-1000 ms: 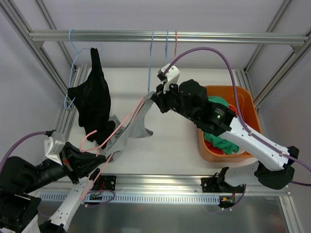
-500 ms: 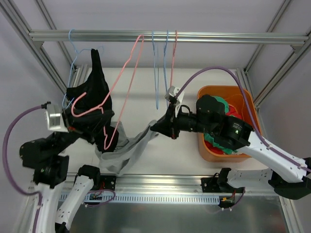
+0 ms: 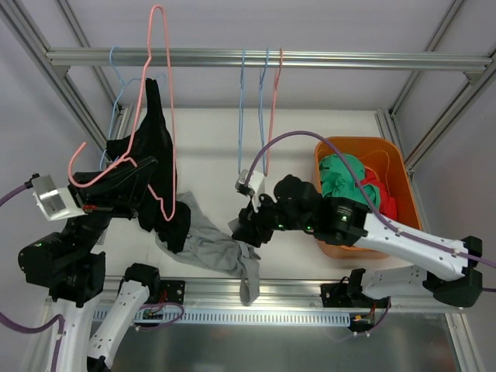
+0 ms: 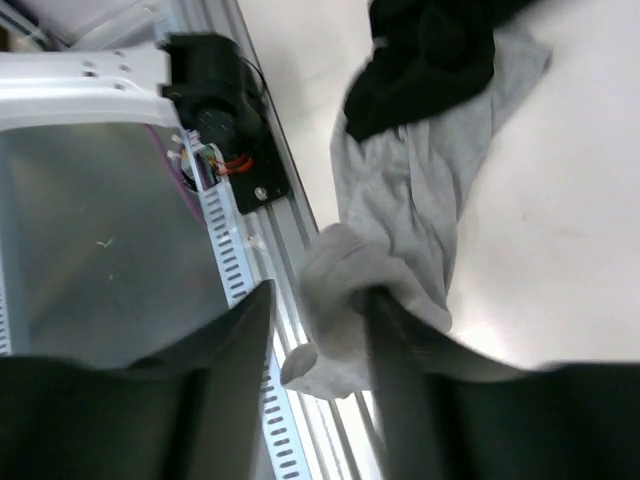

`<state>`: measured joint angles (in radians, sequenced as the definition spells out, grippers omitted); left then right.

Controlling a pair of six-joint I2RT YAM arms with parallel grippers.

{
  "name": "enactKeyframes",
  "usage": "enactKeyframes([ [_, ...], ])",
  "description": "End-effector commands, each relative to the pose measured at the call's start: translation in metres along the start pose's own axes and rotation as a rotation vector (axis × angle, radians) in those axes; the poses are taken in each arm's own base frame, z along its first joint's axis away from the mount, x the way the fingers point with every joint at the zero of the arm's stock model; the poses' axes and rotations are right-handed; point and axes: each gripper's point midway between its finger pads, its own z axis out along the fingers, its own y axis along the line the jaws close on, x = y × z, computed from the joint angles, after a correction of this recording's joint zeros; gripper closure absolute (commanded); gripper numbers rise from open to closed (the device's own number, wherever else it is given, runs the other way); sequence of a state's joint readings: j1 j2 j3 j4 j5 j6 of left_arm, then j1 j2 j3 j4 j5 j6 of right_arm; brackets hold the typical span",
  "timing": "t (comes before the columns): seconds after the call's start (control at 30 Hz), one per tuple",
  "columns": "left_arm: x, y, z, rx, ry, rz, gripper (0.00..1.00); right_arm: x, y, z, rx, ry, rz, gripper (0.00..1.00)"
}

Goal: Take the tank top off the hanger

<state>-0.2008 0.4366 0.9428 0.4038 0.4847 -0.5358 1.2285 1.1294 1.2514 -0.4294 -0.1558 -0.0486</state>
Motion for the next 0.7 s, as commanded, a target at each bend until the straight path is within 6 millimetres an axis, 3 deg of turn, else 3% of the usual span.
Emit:
enactKeyframes([
  [0.0, 0.037, 0.028, -0.015, -0.162, 0.201, -0.018, 1.0, 0.019, -0.022, 0.019, 0.111, 0.064, -0.012, 0.49],
  [0.07, 0.07, 0.04, -0.03, -0.245, 0.326, -0.103, 1.0, 0.017, -0.026, 0.018, 0.133, 0.058, -0.012, 0.09],
  [0.13, 0.093, 0.044, -0.044, -0.29, 0.418, -0.178, 1.0, 0.013, -0.028, 0.009, 0.149, 0.031, -0.016, 0.03],
  [0.27, 0.13, 0.056, -0.058, -0.389, 0.581, -0.303, 1.0, 0.005, -0.042, -0.024, 0.251, -0.045, -0.021, 0.0],
  [0.33, 0.138, 0.06, -0.055, -0.398, 0.62, -0.335, 1.0, 0.0, -0.043, -0.044, 0.269, -0.087, -0.02, 0.0],
  [0.53, 0.143, 0.085, -0.01, -0.399, 0.688, -0.369, 1.0, 0.001, -0.05, -0.085, 0.334, -0.141, 0.006, 0.0],
  [0.57, 0.128, 0.087, 0.005, -0.393, 0.661, -0.333, 1.0, 0.006, -0.052, -0.088, 0.342, -0.131, 0.007, 0.01],
  [0.63, 0.144, 0.109, 0.017, -0.477, 0.712, -0.317, 1.0, 0.007, -0.053, -0.094, 0.355, -0.142, 0.016, 0.01],
  [0.67, 0.144, 0.119, 0.036, -0.486, 0.723, -0.285, 1.0, 0.009, -0.055, -0.099, 0.362, -0.15, 0.019, 0.01],
])
